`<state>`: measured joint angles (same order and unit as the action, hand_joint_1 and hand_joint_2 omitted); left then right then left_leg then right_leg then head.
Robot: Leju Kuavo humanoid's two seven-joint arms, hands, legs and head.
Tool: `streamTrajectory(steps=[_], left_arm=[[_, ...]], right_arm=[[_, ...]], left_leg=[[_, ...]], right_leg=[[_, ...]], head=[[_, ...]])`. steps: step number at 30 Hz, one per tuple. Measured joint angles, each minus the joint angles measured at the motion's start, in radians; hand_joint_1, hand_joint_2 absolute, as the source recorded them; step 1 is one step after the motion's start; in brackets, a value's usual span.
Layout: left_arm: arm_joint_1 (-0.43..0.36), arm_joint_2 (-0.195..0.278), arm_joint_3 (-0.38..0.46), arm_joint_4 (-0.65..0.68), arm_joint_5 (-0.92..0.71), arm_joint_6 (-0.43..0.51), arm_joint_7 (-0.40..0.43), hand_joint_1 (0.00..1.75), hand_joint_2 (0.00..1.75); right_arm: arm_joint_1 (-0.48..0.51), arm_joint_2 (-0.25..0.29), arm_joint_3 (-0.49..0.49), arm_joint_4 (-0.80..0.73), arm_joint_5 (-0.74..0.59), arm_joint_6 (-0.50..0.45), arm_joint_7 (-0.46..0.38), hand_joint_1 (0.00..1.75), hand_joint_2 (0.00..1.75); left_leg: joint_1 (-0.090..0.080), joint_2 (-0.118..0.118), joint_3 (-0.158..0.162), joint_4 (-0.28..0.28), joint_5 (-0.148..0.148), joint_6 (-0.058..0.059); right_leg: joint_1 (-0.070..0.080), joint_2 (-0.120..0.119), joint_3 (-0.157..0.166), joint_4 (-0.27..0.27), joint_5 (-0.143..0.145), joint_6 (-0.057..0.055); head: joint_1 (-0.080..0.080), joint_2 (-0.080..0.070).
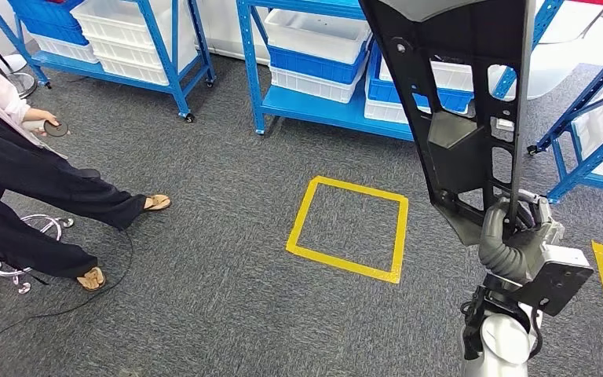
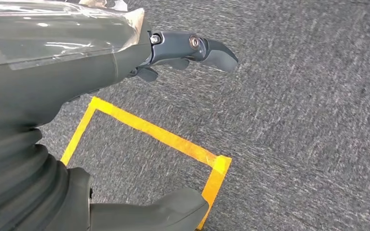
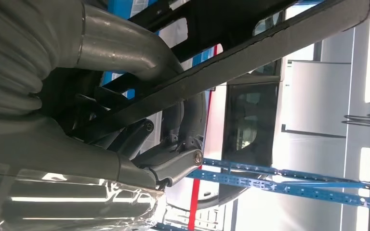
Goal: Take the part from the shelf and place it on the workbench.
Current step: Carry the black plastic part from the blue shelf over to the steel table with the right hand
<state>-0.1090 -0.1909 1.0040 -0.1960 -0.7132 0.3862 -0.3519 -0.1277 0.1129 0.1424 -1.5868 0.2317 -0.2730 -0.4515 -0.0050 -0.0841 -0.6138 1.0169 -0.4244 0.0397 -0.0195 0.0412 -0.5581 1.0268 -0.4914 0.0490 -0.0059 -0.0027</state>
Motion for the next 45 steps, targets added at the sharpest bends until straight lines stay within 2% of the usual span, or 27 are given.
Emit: streamTrajectory(steps=[2,4,6,8,9,10,11,12,14,16,18,20,23,24,25,26,28,29,31,33,34,36,38,40,41,43,45], left_arm=[[0.002,0.000,0.000,0.000,-0.002,0.000,0.001,0.00,1.75],[0.005,0.001,0.000,0.000,-0.004,0.000,0.003,0.00,1.75],[0.004,0.001,0.000,0.000,-0.004,0.000,0.006,0.00,1.75],[0.003,0.000,0.000,0.000,-0.004,0.000,0.007,0.00,1.75],[0.004,0.000,0.000,0.000,-0.003,0.000,0.008,0.00,1.75],[0.004,0.000,0.000,0.000,-0.002,0.000,0.008,0.00,1.75],[0.005,0.000,0.000,0.000,-0.001,0.000,0.009,0.00,1.75],[0.005,0.000,0.000,0.000,0.000,0.001,0.009,0.00,1.75],[0.004,0.001,0.000,0.000,0.000,0.001,0.009,0.00,1.75],[0.003,0.001,0.000,0.000,0.000,0.001,0.010,0.00,1.75],[0.004,0.001,0.000,0.000,0.000,0.001,0.012,0.00,1.75],[0.006,0.000,0.000,0.000,0.000,0.002,0.015,0.00,1.75],[0.005,0.000,0.000,0.000,0.000,0.002,0.016,0.00,1.75],[0.006,0.000,0.000,0.000,-0.001,0.002,0.016,0.00,1.75],[0.007,0.000,0.000,0.000,-0.001,0.002,0.017,0.00,1.75],[0.009,-0.001,0.000,0.000,-0.002,0.001,0.017,0.00,1.75],[0.010,-0.002,0.000,0.000,-0.005,0.000,0.017,0.00,1.75],[0.010,-0.002,0.000,0.000,-0.006,0.000,0.017,0.00,1.75],[0.011,-0.003,0.000,0.000,-0.008,0.000,0.017,0.00,1.75],[0.014,-0.003,0.000,0.000,-0.008,0.000,0.017,0.00,1.75],[0.016,-0.003,0.000,0.000,-0.008,0.000,0.017,0.00,1.75],[0.017,-0.002,0.000,0.001,-0.008,0.000,0.017,0.00,1.75],[0.016,-0.003,0.000,0.001,-0.008,0.000,0.017,0.00,1.75],[0.016,-0.003,0.000,0.001,-0.008,0.000,0.017,0.00,1.75],[0.016,-0.002,0.000,0.001,-0.008,0.000,0.017,0.00,1.75],[0.016,-0.001,0.000,0.001,-0.008,0.000,0.017,0.00,1.75],[0.013,0.000,0.000,0.001,-0.008,0.001,0.018,0.00,1.75]], right_arm=[[0.002,-0.001,0.000,-0.002,0.002,0.000,0.004,1.75,1.75],[0.004,-0.001,0.000,-0.004,0.003,0.000,0.008,1.75,1.75],[0.009,-0.002,-0.001,-0.008,0.005,0.000,0.008,1.75,1.75],[0.016,-0.003,-0.001,-0.009,0.005,0.000,0.009,1.75,1.75],[0.019,-0.004,-0.002,-0.009,0.006,0.000,0.009,1.75,1.75],[0.022,-0.004,-0.002,-0.009,0.007,0.001,0.009,1.75,1.75],[0.023,-0.004,-0.002,-0.009,0.007,0.001,0.009,1.75,1.75],[0.024,-0.004,-0.001,-0.009,0.008,0.001,0.009,1.75,1.75],[0.024,-0.004,-0.001,-0.009,0.009,0.002,0.009,1.75,1.75],[0.023,-0.004,-0.001,-0.010,0.010,0.003,0.009,1.75,1.75],[0.023,-0.004,0.000,-0.010,0.011,0.003,0.008,1.75,1.75],[0.023,-0.005,0.000,-0.010,0.011,0.004,0.008,1.75,1.75],[0.027,-0.010,0.000,-0.009,0.011,0.004,0.008,1.75,1.75],[0.029,-0.012,0.000,-0.009,0.011,0.004,0.008,1.75,1.75],[0.031,-0.014,0.000,-0.008,0.011,0.004,0.008,1.75,1.75],[0.031,-0.015,0.000,-0.008,0.011,0.004,0.008,1.75,1.75],[0.031,-0.016,0.000,-0.007,0.011,0.004,0.008,1.75,1.75],[0.031,-0.016,0.000,-0.008,0.012,0.004,0.008,1.75,1.75],[0.032,-0.016,0.000,-0.009,0.014,0.003,0.007,1.75,1.75],[0.032,-0.016,0.000,-0.010,0.017,0.003,0.007,1.75,1.75],[0.031,-0.016,0.000,-0.011,0.018,0.003,0.007,1.75,1.75],[0.032,-0.015,-0.001,-0.014,0.020,0.003,0.007,1.75,1.75],[0.034,-0.014,-0.001,-0.016,0.022,0.002,0.007,1.75,1.75],[0.037,-0.014,-0.002,-0.016,0.024,0.002,0.007,1.75,1.75],[0.037,-0.014,-0.002,-0.016,0.024,0.002,0.007,1.75,1.75],[0.037,-0.014,-0.002,-0.016,0.028,0.002,0.007,1.75,1.75],[0.034,-0.013,-0.002,-0.017,0.030,0.002,0.007,1.75,1.75]], left_leg=[[-0.001,-0.011,-0.007,0.000,0.003,-0.010],[0.000,0.008,-0.017,0.015,-0.007,-0.020],[0.004,0.051,-0.055,0.098,-0.057,-0.032],[0.011,0.073,-0.118,0.228,-0.116,-0.043],[0.016,0.077,-0.139,0.271,-0.128,-0.048],[0.019,0.080,-0.144,0.279,-0.121,-0.051],[0.023,0.084,-0.129,0.249,-0.098,-0.053],[0.025,0.095,-0.096,0.185,-0.065,-0.053],[0.022,0.132,-0.029,0.056,-0.021,-0.048],[0.013,0.146,-0.007,0.010,-0.015,-0.038],[0.008,0.122,-0.007,0.004,-0.011,-0.022],[0.009,0.103,0.000,-0.008,-0.003,-0.005],[0.007,0.072,0.002,-0.012,0.002,0.010],[0.005,0.059,0.002,-0.012,0.002,0.011],[0.004,0.046,0.002,-0.012,0.002,0.011],[0.002,0.032,0.003,-0.011,0.002,0.011],[0.001,0.008,0.005,-0.009,0.002,0.011],[-0.001,-0.002,0.004,-0.006,0.001,0.009],[-0.003,-0.017,0.001,-0.003,0.001,0.002],[-0.002,-0.027,-0.004,-0.003,0.003,-0.008],[-0.002,-0.018,-0.007,0.002,-0.002,-0.013],[-0.001,0.024,-0.035,0.061,-0.040,-0.026],[0.006,0.066,-0.098,0.192,-0.104,-0.039],[0.017,0.078,-0.145,0.282,-0.129,-0.050],[0.021,0.082,-0.142,0.273,-0.114,-0.053],[0.027,0.108,-0.076,0.147,-0.051,-0.058],[0.024,0.140,-0.013,0.030,-0.012,-0.054]], right_leg=[[0.000,-0.010,0.002,-0.007,0.004,-0.016],[-0.007,-0.023,0.004,-0.010,0.009,-0.028],[-0.011,-0.039,0.005,-0.012,0.011,-0.038],[-0.010,-0.057,0.005,-0.012,0.010,-0.042],[-0.010,-0.066,0.005,-0.012,0.009,-0.043],[-0.011,-0.075,0.005,-0.012,0.009,-0.043],[-0.012,-0.083,0.006,-0.012,0.008,-0.042],[-0.013,-0.092,0.007,-0.012,0.006,-0.041],[-0.008,-0.106,0.010,-0.011,0.002,-0.033],[-0.001,-0.120,0.012,-0.013,-0.001,-0.022],[0.000,-0.132,0.015,-0.017,-0.004,-0.008],[-0.003,-0.109,0.007,0.012,-0.025,-0.002],[-0.004,-0.056,-0.075,0.189,-0.101,-0.014],[-0.003,-0.049,-0.104,0.241,-0.116,-0.014],[-0.002,-0.046,-0.116,0.259,-0.115,-0.010],[0.000,-0.044,-0.110,0.238,-0.098,-0.004],[-0.001,-0.025,-0.053,0.108,-0.039,0.006],[0.000,-0.013,-0.026,0.045,-0.014,0.005],[0.003,-0.001,0.000,-0.014,0.007,-0.006],[0.002,-0.014,0.004,-0.017,0.012,-0.019],[-0.001,-0.020,0.006,-0.019,0.015,-0.025],[-0.010,-0.036,0.011,-0.025,0.019,-0.039],[-0.007,-0.053,0.013,-0.025,0.017,-0.046],[-0.007,-0.073,0.013,-0.025,0.015,-0.047],[-0.009,-0.082,0.014,-0.024,0.014,-0.046],[-0.010,-0.099,0.019,-0.024,0.009,-0.041],[-0.004,-0.113,0.024,-0.022,0.002,-0.029]], head=[[0.000,0.000],[-0.003,0.000],[-0.009,0.000],[-0.013,0.000],[-0.013,0.000],[-0.013,0.000],[-0.013,0.000],[-0.013,0.000],[-0.013,0.000],[-0.008,0.000],[-0.005,0.000],[-0.002,0.000],[0.002,0.000],[0.002,0.000],[0.002,0.000],[0.002,0.000],[0.003,0.000],[0.003,0.000],[0.002,0.000],[0.001,0.000],[0.001,0.000],[-0.003,0.000],[-0.007,0.000],[-0.007,0.000],[-0.007,0.000],[-0.008,0.000],[-0.007,0.000]])
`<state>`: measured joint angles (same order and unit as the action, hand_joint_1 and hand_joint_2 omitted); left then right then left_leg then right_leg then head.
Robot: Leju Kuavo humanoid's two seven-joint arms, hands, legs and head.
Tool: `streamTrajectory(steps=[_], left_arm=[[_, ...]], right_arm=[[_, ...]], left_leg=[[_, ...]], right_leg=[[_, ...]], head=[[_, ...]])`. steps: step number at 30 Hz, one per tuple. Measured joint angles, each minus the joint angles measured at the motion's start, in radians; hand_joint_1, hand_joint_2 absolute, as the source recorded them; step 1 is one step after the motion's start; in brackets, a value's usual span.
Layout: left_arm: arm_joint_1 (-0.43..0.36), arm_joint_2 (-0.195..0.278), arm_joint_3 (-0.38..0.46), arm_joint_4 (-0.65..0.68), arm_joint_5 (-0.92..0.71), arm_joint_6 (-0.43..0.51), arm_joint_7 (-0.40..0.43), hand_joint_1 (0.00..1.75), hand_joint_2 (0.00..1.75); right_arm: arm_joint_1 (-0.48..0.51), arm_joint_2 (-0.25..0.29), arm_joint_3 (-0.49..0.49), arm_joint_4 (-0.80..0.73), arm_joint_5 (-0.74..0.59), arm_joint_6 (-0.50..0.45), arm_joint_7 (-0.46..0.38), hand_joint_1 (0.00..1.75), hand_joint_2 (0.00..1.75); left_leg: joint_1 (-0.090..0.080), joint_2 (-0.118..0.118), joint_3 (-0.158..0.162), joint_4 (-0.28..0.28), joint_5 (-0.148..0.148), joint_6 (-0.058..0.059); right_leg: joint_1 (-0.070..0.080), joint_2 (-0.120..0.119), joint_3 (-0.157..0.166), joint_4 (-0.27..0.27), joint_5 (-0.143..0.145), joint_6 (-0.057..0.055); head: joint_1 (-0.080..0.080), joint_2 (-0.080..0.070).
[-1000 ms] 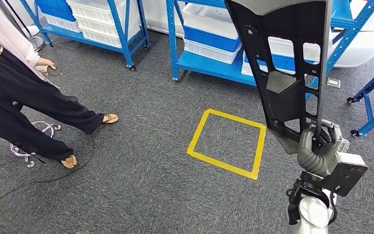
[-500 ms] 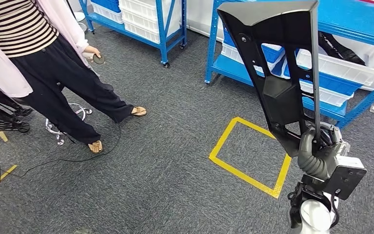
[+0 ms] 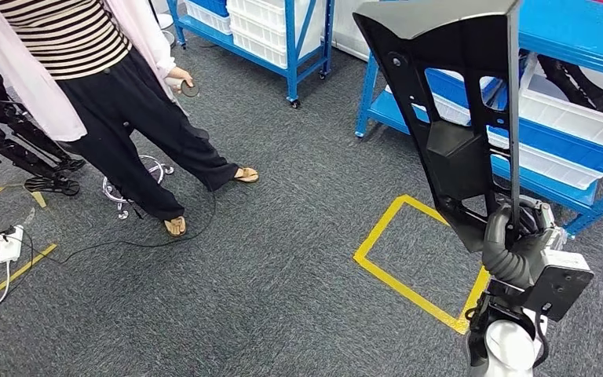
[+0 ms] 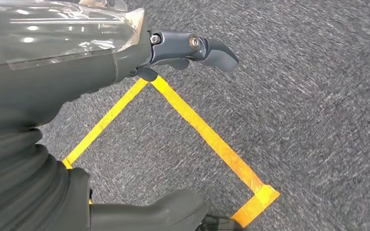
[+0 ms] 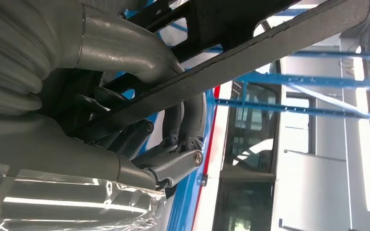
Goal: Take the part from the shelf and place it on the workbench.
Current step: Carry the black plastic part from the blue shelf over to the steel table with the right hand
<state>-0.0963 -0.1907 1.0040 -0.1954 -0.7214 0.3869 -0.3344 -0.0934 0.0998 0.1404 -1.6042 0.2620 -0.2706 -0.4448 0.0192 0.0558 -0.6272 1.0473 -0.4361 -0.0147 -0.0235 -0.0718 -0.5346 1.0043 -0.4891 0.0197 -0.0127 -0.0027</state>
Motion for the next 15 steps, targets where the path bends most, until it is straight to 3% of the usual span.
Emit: streamTrajectory(steps=[1,3,5,7,9,10,11,13,15], left_arm=[[-0.002,0.000,0.000,0.000,0.000,0.000,0.000,0.00,1.75],[-0.003,0.000,0.000,0.000,0.001,0.001,0.001,0.00,1.75],[-0.003,0.001,0.000,0.000,0.002,0.002,0.000,0.00,1.75],[-0.004,0.002,0.000,0.000,0.004,0.002,0.000,0.00,1.75],[-0.006,0.003,0.001,0.000,0.006,0.002,0.000,0.00,1.75],[-0.005,0.002,0.001,0.000,0.007,0.002,0.000,0.00,1.75],[-0.004,0.002,0.001,0.000,0.009,0.002,0.001,0.00,1.75],[-0.003,0.001,0.001,0.000,0.011,0.002,0.002,0.00,1.75],[-0.003,0.001,0.001,0.000,0.011,0.002,0.002,0.00,1.75]], right_arm=[[-0.003,0.001,0.000,-0.001,0.001,0.000,0.000,1.75,1.75],[-0.008,0.002,0.001,-0.001,0.002,0.002,0.000,1.75,1.75],[-0.011,0.004,0.002,-0.001,0.004,0.004,0.000,1.75,1.75],[-0.011,0.004,0.002,-0.001,0.006,0.006,0.000,1.75,1.75],[-0.010,0.002,0.002,-0.001,0.006,0.006,0.001,1.75,1.75],[-0.009,0.002,0.002,-0.001,0.006,0.007,0.001,1.75,1.75],[-0.009,0.001,0.002,-0.001,0.006,0.008,0.001,1.75,1.75],[-0.011,0.001,0.002,-0.001,0.006,0.010,0.001,1.75,1.75],[-0.014,0.001,0.002,-0.001,0.006,0.011,0.001,1.75,1.75]], left_leg=[[-0.004,0.007,0.010,-0.022,0.002,0.005],[-0.012,-0.013,0.007,-0.026,0.001,0.020],[-0.014,-0.033,0.012,-0.034,0.006,0.037],[-0.010,-0.052,0.015,-0.041,0.012,0.052],[-0.012,-0.076,0.014,-0.041,0.013,0.059],[-0.013,-0.089,0.013,-0.041,0.013,0.059],[-0.014,-0.102,0.013,-0.040,0.013,0.060],[-0.015,-0.128,0.016,-0.039,0.013,0.059],[-0.019,-0.150,0.015,-0.035,0.012,0.055]], right_leg=[[0.005,-0.007,0.001,0.000,-0.003,0.006],[0.009,-0.023,0.005,-0.003,-0.006,0.019],[0.004,-0.013,0.002,0.013,-0.020,0.028],[-0.001,0.031,-0.040,0.103,-0.066,0.024],[0.000,0.060,-0.109,0.239,-0.119,0.019],[0.002,0.065,-0.133,0.281,-0.129,0.022],[0.003,0.068,-0.139,0.287,-0.123,0.027],[0.003,0.080,-0.096,0.185,-0.068,0.040],[0.003,0.109,-0.039,0.054,-0.014,0.041]], head=[[0.001,0.000],[0.006,0.000],[0.007,0.000],[0.011,0.000],[0.013,0.000],[0.013,0.000],[0.013,0.000],[0.013,0.000],[0.013,0.000]])
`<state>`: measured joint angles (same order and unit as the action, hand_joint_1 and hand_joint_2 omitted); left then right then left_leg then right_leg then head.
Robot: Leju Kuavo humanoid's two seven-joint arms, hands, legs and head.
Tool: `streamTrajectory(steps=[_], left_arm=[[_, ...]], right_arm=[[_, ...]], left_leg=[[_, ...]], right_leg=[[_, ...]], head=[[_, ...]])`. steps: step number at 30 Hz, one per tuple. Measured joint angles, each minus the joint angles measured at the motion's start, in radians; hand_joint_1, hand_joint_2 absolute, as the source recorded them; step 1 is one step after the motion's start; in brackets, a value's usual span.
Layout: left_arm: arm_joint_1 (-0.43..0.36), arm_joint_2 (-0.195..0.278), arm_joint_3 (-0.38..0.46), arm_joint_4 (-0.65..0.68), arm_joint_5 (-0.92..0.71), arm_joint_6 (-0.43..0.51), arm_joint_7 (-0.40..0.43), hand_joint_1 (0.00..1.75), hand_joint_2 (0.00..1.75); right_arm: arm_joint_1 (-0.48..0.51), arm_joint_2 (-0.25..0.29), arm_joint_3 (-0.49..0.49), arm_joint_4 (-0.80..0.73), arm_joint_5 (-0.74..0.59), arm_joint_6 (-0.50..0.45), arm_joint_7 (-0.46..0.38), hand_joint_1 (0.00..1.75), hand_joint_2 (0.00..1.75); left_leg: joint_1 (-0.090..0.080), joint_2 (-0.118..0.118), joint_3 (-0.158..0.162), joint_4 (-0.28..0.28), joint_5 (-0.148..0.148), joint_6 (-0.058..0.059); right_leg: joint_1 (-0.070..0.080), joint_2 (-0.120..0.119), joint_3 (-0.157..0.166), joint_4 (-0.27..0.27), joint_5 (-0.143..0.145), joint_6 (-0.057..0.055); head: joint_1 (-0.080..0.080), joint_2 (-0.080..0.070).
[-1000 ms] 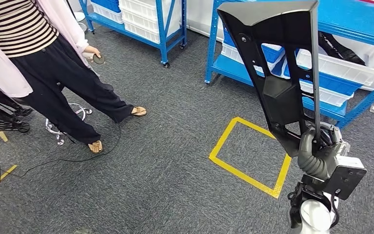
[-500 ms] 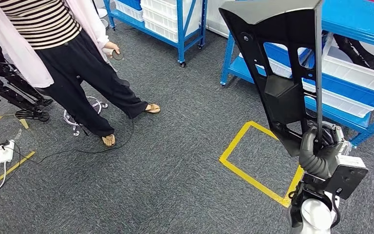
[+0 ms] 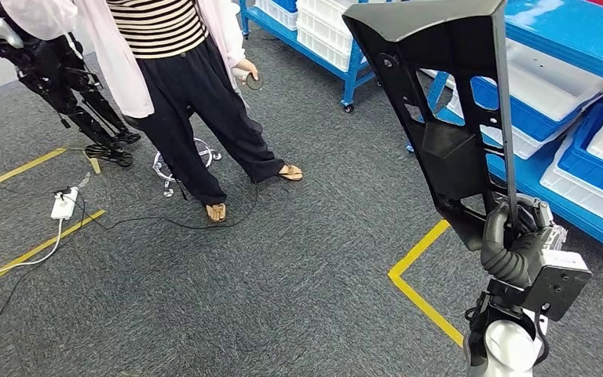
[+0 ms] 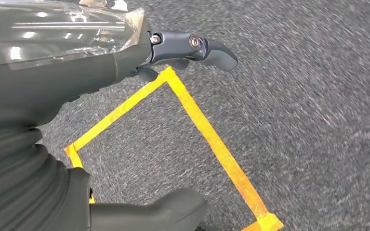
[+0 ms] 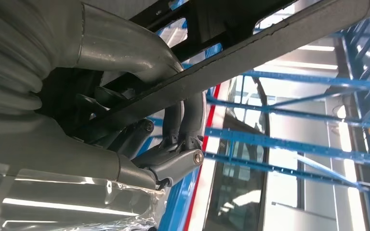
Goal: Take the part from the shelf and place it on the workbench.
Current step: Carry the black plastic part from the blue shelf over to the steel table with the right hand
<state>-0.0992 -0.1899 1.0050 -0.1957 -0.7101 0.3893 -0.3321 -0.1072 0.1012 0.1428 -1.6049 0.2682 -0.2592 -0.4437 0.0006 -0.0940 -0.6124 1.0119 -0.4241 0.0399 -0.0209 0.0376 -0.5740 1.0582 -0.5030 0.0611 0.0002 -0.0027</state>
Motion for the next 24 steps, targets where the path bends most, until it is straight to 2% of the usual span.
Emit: streamTrajectory(steps=[1,2,4,5,6,8,9,10,11,12,14,15,16,17,19,20,21,22,24], left_arm=[[0.000,0.000,0.000,0.000,0.000,0.000,0.000,0.00,1.75],[0.001,0.000,0.000,0.000,0.001,0.001,0.001,0.00,1.75],[0.005,0.001,0.000,0.000,0.002,0.002,0.002,0.00,1.75],[0.007,0.001,0.001,0.000,0.002,0.004,0.003,0.00,1.75],[0.007,0.001,0.001,0.000,0.003,0.006,0.004,0.00,1.75],[0.006,0.000,0.001,0.000,0.004,0.009,0.006,0.00,1.75],[0.006,0.000,0.001,0.000,0.005,0.009,0.006,0.00,1.75],[0.006,0.000,0.001,0.000,0.005,0.009,0.006,0.00,1.75],[0.006,0.000,0.001,0.000,0.006,0.009,0.007,0.00,1.75],[0.006,0.001,0.001,0.000,0.006,0.009,0.007,0.00,1.75],[0.005,0.001,0.002,0.000,0.006,0.009,0.008,0.00,1.75],[0.004,0.001,0.002,0.000,0.006,0.009,0.008,0.00,1.75],[0.003,0.001,0.002,0.000,0.006,0.009,0.008,0.00,1.75],[0.002,0.001,0.003,0.000,0.006,0.010,0.008,0.00,1.75],[0.001,0.000,0.004,0.000,0.006,0.010,0.008,0.00,1.75],[0.001,-0.001,0.004,0.000,0.006,0.010,0.008,0.00,1.75],[0.001,-0.001,0.006,0.000,0.006,0.010,0.008,0.00,1.75],[0.000,0.000,0.007,0.000,0.006,0.010,0.008,0.00,1.75],[-0.002,0.001,0.009,0.000,0.006,0.010,0.008,0.00,1.75]], right_arm=[[-0.001,0.000,0.000,0.000,0.000,0.000,0.000,1.75,1.75],[-0.002,0.000,0.000,0.000,0.000,0.001,0.000,1.75,1.75],[-0.006,0.001,0.001,0.000,0.000,0.001,0.000,1.75,1.75],[-0.008,0.002,0.002,0.000,0.000,0.002,0.000,1.75,1.75],[-0.011,0.003,0.003,0.000,-0.001,0.002,0.000,1.75,1.75],[-0.013,0.005,0.004,0.000,-0.001,0.003,0.000,1.75,1.75],[-0.013,0.006,0.004,0.000,-0.002,0.004,0.000,1.75,1.75],[-0.013,0.006,0.004,0.001,-0.002,0.004,0.000,1.75,1.75],[-0.013,0.006,0.004,0.002,-0.002,0.005,0.000,1.75,1.75],[-0.013,0.007,0.004,0.002,-0.002,0.006,0.000,1.75,1.75],[-0.013,0.007,0.004,0.003,-0.002,0.007,0.000,1.75,1.75],[-0.014,0.007,0.004,0.002,-0.002,0.007,0.000,1.75,1.75],[-0.015,0.008,0.004,0.002,-0.002,0.007,0.000,1.75,1.75],[-0.017,0.008,0.005,0.002,-0.002,0.007,0.000,1.75,1.75],[-0.019,0.009,0.006,0.002,-0.002,0.007,0.000,1.75,1.75],[-0.019,0.009,0.007,0.002,-0.002,0.007,0.000,1.75,1.75],[-0.019,0.009,0.007,0.002,-0.002,0.008,0.000,1.75,1.75],[-0.019,0.009,0.008,0.002,-0.002,0.008,0.000,1.75,1.75],[-0.018,0.008,0.008,0.003,-0.002,0.008,0.000,1.75,1.75]], left_leg=[[-0.002,-0.008,-0.002,0.001,0.000,-0.004],[-0.002,-0.015,-0.006,0.002,0.001,-0.009],[0.001,-0.022,-0.011,0.002,0.002,-0.019],[0.000,-0.010,-0.015,0.011,-0.004,-0.023],[0.000,0.012,-0.028,0.039,-0.022,-0.028],[0.002,0.064,-0.082,0.151,-0.082,-0.038],[0.005,0.078,-0.117,0.219,-0.110,-0.042],[0.008,0.085,-0.143,0.268,-0.124,-0.045],[0.011,0.089,-0.153,0.283,-0.120,-0.047],[0.012,0.093,-0.141,0.256,-0.098,-0.048],[0.013,0.120,-0.070,0.120,-0.037,-0.046],[0.011,0.133,-0.037,0.060,-0.016,-0.043],[0.008,0.142,-0.017,0.023,-0.007,-0.039],[0.005,0.143,-0.010,0.009,-0.007,-0.035],[0.000,0.123,-0.010,0.005,-0.005,-0.024],[-0.001,0.113,-0.007,0.001,-0.003,-0.018],[0.001,0.105,-0.004,-0.004,0.000,-0.010],[0.003,0.097,-0.001,-0.008,0.003,-0.003],[0.004,0.077,-0.001,-0.008,0.005,0.003]], right_leg=[[0.001,0.010,0.014,-0.034,0.013,-0.005],[0.003,0.012,0.018,-0.045,0.017,-0.012],[0.001,-0.004,0.020,-0.048,0.022,-0.026],[-0.002,-0.012,0.023,-0.050,0.025,-0.033],[-0.006,-0.021,0.026,-0.053,0.026,-0.042],[-0.005,-0.039,0.032,-0.055,0.024,-0.055],[-0.003,-0.050,0.033,-0.055,0.022,-0.059],[-0.001,-0.060,0.034,-0.055,0.021,-0.060],[-0.001,-0.071,0.034,-0.055,0.020,-0.061],[-0.001,-0.080,0.036,-0.055,0.018,-0.061],[0.000,-0.097,0.041,-0.055,0.013,-0.057],[0.004,-0.104,0.044,-0.055,0.009,-0.052],[0.008,-0.110,0.045,-0.055,0.006,-0.047],[0.013,-0.117,0.047,-0.056,0.003,-0.042],[0.016,-0.129,0.049,-0.057,-0.002,-0.032],[0.015,-0.125,0.048,-0.050,-0.009,-0.028],[0.012,-0.111,0.039,-0.026,-0.024,-0.026],[0.009,-0.090,0.018,0.020,-0.048,-0.027],[0.006,-0.052,-0.050,0.160,-0.104,-0.031]], head=[[-0.001,0.000],[-0.001,0.000],[-0.002,0.000],[-0.002,0.000],[-0.005,0.000],[-0.010,0.000],[-0.013,0.000],[-0.012,0.000],[-0.013,0.000],[-0.013,0.000],[-0.013,0.000],[-0.012,0.000],[-0.011,0.000],[-0.009,0.000],[-0.008,0.000],[-0.007,0.000],[-0.006,0.000],[-0.005,0.000],[-0.002,0.000]])
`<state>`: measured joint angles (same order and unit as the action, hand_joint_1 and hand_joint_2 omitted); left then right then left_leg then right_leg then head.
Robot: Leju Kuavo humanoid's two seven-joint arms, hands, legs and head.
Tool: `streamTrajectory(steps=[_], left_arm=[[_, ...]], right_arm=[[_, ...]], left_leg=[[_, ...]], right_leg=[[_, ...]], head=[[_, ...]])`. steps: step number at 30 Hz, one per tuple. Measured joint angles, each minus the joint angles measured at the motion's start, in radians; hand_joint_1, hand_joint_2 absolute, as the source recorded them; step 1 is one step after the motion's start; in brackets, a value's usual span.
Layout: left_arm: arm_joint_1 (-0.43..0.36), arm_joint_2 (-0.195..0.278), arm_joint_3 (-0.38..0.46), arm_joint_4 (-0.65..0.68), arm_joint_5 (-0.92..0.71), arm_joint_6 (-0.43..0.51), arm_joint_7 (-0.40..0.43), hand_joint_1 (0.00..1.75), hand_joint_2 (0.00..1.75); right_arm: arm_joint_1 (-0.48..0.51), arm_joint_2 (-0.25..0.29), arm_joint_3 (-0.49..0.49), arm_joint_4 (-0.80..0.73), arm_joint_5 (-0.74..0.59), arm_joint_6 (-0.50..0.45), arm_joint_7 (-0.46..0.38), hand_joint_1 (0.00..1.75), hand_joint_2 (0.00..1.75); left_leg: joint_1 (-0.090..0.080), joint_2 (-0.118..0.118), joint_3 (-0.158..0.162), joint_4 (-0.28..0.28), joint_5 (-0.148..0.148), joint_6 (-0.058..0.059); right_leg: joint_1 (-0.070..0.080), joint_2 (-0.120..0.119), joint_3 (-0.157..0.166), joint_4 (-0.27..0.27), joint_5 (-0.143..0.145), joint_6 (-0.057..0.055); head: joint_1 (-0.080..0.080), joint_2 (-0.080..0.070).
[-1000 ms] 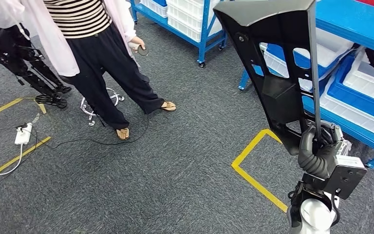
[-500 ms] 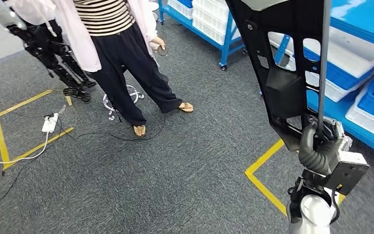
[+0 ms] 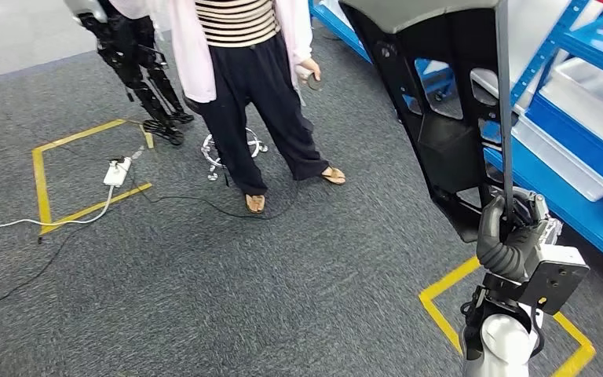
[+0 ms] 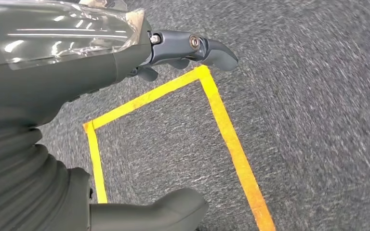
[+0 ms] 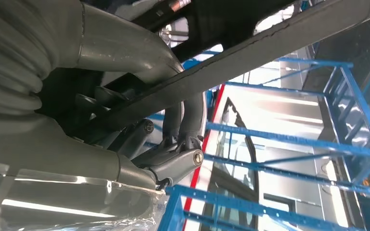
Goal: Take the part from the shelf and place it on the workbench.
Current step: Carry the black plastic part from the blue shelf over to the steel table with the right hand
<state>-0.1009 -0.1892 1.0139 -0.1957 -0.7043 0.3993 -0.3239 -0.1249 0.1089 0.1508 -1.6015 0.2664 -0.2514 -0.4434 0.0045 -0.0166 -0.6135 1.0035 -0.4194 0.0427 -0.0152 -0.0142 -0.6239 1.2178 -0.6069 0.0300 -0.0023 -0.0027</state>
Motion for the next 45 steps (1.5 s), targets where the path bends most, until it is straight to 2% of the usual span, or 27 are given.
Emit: streamTrajectory(steps=[2,3,5,6,8,10,12,13,15,17,18,19,22,24,26,28,30,31,32,33,34,35,37,39,41,43,45], left_arm=[[0.000,0.000,0.002,0.000,-0.001,-0.001,0.000,0.00,1.75],[0.001,-0.001,0.004,0.000,-0.003,-0.002,0.000,0.00,1.75],[0.002,-0.001,0.005,0.000,-0.010,-0.006,0.002,0.00,1.75],[0.002,-0.001,0.005,0.000,-0.013,-0.009,0.004,0.00,1.75],[0.003,-0.001,0.005,0.000,-0.017,-0.011,0.006,0.00,1.75],[0.006,-0.001,0.005,0.000,-0.018,-0.011,0.008,0.00,1.75],[0.011,0.000,0.005,0.001,-0.018,-0.011,0.009,0.00,1.75],[0.012,0.000,0.005,0.001,-0.018,-0.011,0.010,0.00,1.75],[0.012,-0.002,0.005,0.001,-0.018,-0.011,0.010,0.00,1.75],[0.011,-0.001,0.005,0.001,-0.018,-0.011,0.010,0.00,1.75],[0.011,-0.002,0.005,0.001,-0.018,-0.011,0.011,0.00,1.75],[0.011,-0.002,0.005,0.001,-0.018,-0.011,0.011,0.00,1.75],[0.008,-0.002,0.005,0.001,-0.022,-0.011,0.014,0.00,1.75],[0.005,-0.002,0.005,0.001,-0.027,-0.012,0.016,0.00,1.75],[0.005,-0.002,0.005,0.001,-0.031,-0.012,0.018,0.00,1.75],[0.004,-0.003,0.005,0.001,-0.036,-0.012,0.019,0.00,1.75],[0.001,-0.003,0.005,0.001,-0.038,-0.012,0.020,0.00,1.75],[0.000,-0.003,0.005,0.001,-0.038,-0.013,0.020,0.00,1.75],[0.000,-0.003,0.005,0.001,-0.038,-0.013,0.021,0.00,1.75],[0.001,-0.004,0.005,0.001,-0.038,-0.013,0.021,0.00,1.75],[0.001,-0.004,0.005,0.001,-0.038,-0.014,0.022,0.00,1.75],[0.001,-0.005,0.005,0.002,-0.039,-0.014,0.023,0.00,1.75],[0.000,-0.005,0.005,0.002,-0.040,-0.014,0.024,0.00,1.75],[0.000,-0.006,0.005,0.002,-0.041,-0.014,0.024,0.00,1.75],[0.002,-0.006,0.005,0.002,-0.041,-0.014,0.024,0.00,1.75],[0.004,-0.006,0.005,0.002,-0.040,-0.014,0.024,0.00,1.75],[0.001,-0.007,0.005,0.002,-0.039,-0.014,0.024,0.00,1.75]], right_arm=[[0.002,-0.002,0.000,0.002,0.000,-0.001,0.000,1.75,1.75],[0.003,-0.002,0.000,0.002,0.000,-0.002,0.001,1.75,1.75],[0.006,-0.002,-0.001,0.001,0.003,-0.008,0.003,1.75,1.75],[0.008,-0.002,-0.001,-0.001,0.006,-0.010,0.005,1.75,1.75],[0.018,-0.002,-0.001,-0.008,0.013,-0.011,0.010,1.75,1.75],[0.026,-0.002,-0.001,-0.016,0.018,-0.011,0.016,1.75,1.75],[0.030,0.000,-0.001,-0.021,0.023,-0.011,0.019,1.75,1.75],[0.032,0.002,-0.002,-0.024,0.025,-0.011,0.020,1.75,1.75],[0.037,0.003,-0.002,-0.028,0.028,-0.011,0.021,1.75,1.75],[0.039,0.004,-0.004,-0.029,0.029,-0.011,0.021,1.75,1.75],[0.040,0.004,-0.004,-0.030,0.030,-0.011,0.021,1.75,1.75],[0.040,0.004,-0.004,-0.032,0.032,-0.011,0.021,1.75,1.75],[0.033,0.005,-0.004,-0.045,0.051,-0.013,0.019,1.75,1.75],[0.023,0.006,-0.002,-0.056,0.074,-0.021,0.022,1.75,1.75],[0.003,0.008,0.004,-0.067,0.095,-0.029,0.037,1.75,1.75],[-0.029,0.009,0.008,-0.078,0.109,-0.031,0.056,1.75,1.75],[-0.055,0.007,0.010,-0.083,0.115,-0.031,0.069,1.75,1.75],[-0.062,0.005,0.010,-0.084,0.116,-0.031,0.073,1.75,1.75],[-0.065,0.003,0.010,-0.084,0.117,-0.031,0.076,1.75,1.75],[-0.067,0.002,0.010,-0.084,0.118,-0.031,0.078,1.75,1.75],[-0.072,0.002,0.010,-0.084,0.120,-0.031,0.079,1.75,1.75],[-0.079,0.001,0.012,-0.085,0.123,-0.031,0.080,1.75,1.75],[-0.103,-0.001,0.018,-0.087,0.132,-0.030,0.086,1.75,1.75],[-0.131,-0.002,0.026,-0.088,0.141,-0.027,0.101,1.75,1.75],[-0.161,-0.004,0.037,-0.089,0.149,-0.021,0.119,1.75,1.75],[-0.191,-0.003,0.054,-0.089,0.158,-0.016,0.134,1.75,1.75],[-0.209,-0.003,0.065,-0.088,0.162,-0.014,0.141,1.75,1.75]], left_leg=[[-0.001,-0.024,0.000,0.001,0.000,0.001],[-0.001,-0.036,0.000,0.001,0.000,0.000],[-0.001,-0.059,0.002,0.003,-0.001,-0.002],[-0.002,-0.070,0.002,0.006,-0.002,-0.005],[-0.005,-0.086,-0.001,0.010,-0.004,-0.015],[-0.004,-0.095,-0.005,0.009,-0.001,-0.025],[-0.006,-0.068,-0.031,0.075,-0.013,-0.032],[-0.008,-0.044,-0.054,0.131,-0.037,-0.036],[-0.008,0.000,-0.106,0.250,-0.111,-0.042],[-0.003,0.010,-0.130,0.305,-0.154,-0.044],[-0.002,0.013,-0.120,0.289,-0.145,-0.044],[-0.001,0.017,-0.092,0.240,-0.117,-0.042],[-0.009,0.057,0.008,0.052,-0.047,-0.031],[-0.018,0.063,0.018,0.024,-0.045,-0.022],[-0.018,0.043,0.021,0.013,-0.038,-0.011],[-0.012,0.026,0.033,-0.002,-0.028,0.003],[-0.008,0.007,0.038,-0.008,-0.022,0.011],[-0.008,-0.005,0.038,-0.008,-0.021,0.012],[-0.008,-0.018,0.038,-0.008,-0.021,0.012],[-0.007,-0.032,0.039,-0.007,-0.021,0.011],[-0.007,-0.046,0.039,-0.006,-0.021,0.011],[-0.006,-0.059,0.040,-0.004,-0.022,0.009],[-0.007,-0.081,0.034,0.006,-0.027,0.000],[-0.007,-0.100,0.022,0.013,-0.028,-0.013],[-0.001,-0.114,0.011,0.014,-0.024,-0.026],[0.000,-0.074,-0.006,0.046,-0.043,-0.037],[0.002,-0.011,-0.058,0.155,-0.101,-0.046]], right_leg=[[0.000,0.010,-0.049,0.084,-0.018,0.007],[-0.001,0.012,-0.045,0.067,-0.001,0.015],[-0.006,0.026,0.008,-0.062,0.062,0.032],[-0.008,0.038,0.037,-0.129,0.090,0.036],[-0.008,0.052,0.066,-0.197,0.117,0.028],[-0.006,0.041,0.069,-0.200,0.122,0.012],[-0.011,0.029,0.073,-0.203,0.126,-0.003],[-0.012,0.022,0.076,-0.205,0.126,-0.011],[-0.005,0.005,0.082,-0.206,0.122,-0.022],[0.001,-0.013,0.082,-0.206,0.119,-0.026],[0.003,-0.023,0.083,-0.206,0.118,-0.027],[0.004,-0.032,0.084,-0.205,0.117,-0.027],[0.009,-0.058,0.087,-0.206,0.113,-0.025],[0.012,-0.072,0.086,-0.207,0.112,-0.019],[0.013,-0.081,0.087,-0.207,0.109,-0.010],[0.012,-0.052,0.071,-0.165,0.083,-0.006],[0.008,-0.007,0.015,-0.044,0.032,-0.011],[0.006,0.004,-0.020,0.026,0.011,-0.011],[0.005,0.008,-0.047,0.074,0.001,-0.007],[0.004,0.011,-0.058,0.086,0.008,0.000],[0.001,0.013,-0.050,0.056,0.032,0.009],[-0.002,0.021,-0.027,-0.007,0.066,0.020],[-0.011,0.061,0.023,-0.143,0.125,0.033],[-0.013,0.085,0.041,-0.196,0.144,0.029],[-0.013,0.067,0.040,-0.197,0.148,0.017],[-0.016,0.045,0.043,-0.202,0.152,0.000],[-0.012,0.019,0.047,-0.205,0.150,-0.016]], head=[[0.000,0.000],[0.000,0.000],[0.001,0.000],[0.001,0.000],[0.000,0.000],[-0.001,0.000],[-0.003,0.000],[-0.010,0.000],[-0.021,0.000],[-0.023,0.000],[-0.023,0.000],[-0.023,0.000],[-0.023,0.000],[-0.022,0.000],[-0.022,0.000],[-0.020,0.000],[-0.017,0.000],[-0.016,0.000],[-0.015,0.000],[-0.015,0.000],[-0.015,0.000],[-0.014,0.000],[-0.013,0.000],[-0.012,0.000],[-0.013,0.000],[-0.016,0.000],[-0.020,0.000]])
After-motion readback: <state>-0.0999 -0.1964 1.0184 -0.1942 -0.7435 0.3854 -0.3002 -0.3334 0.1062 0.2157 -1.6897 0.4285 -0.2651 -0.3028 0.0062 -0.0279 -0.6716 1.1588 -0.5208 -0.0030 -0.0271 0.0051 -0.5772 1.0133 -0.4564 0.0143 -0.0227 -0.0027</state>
